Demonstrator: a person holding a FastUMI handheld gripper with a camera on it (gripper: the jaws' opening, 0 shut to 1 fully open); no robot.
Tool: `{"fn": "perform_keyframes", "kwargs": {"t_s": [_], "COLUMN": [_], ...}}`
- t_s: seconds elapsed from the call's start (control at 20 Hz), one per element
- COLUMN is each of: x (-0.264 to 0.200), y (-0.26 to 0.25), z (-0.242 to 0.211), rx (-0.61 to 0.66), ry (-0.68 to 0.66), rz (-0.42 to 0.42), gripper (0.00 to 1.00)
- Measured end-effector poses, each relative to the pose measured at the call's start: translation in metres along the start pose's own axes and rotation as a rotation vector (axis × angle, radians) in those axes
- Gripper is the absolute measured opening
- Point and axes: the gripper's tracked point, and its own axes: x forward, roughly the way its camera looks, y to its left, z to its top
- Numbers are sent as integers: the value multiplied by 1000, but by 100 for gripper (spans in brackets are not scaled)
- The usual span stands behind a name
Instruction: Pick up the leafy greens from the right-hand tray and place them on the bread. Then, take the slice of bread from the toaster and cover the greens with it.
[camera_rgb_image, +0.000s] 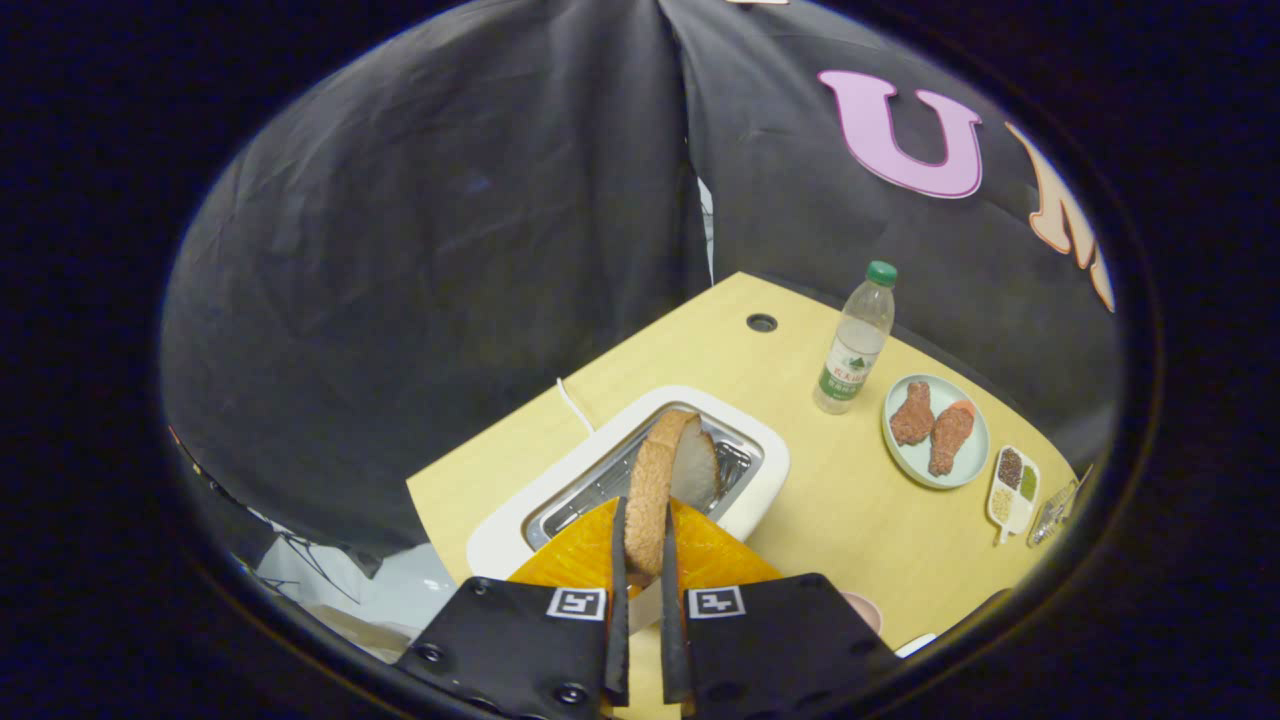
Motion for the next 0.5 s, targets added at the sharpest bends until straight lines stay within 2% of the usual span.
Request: {"fn": "perform_keyframes", "kwargs": {"t_s": [0.5], "x": [-54], "y": [-28], "z": [25], "rx": [219], "ry": [-149], "rz": [61], "gripper": [16]}}
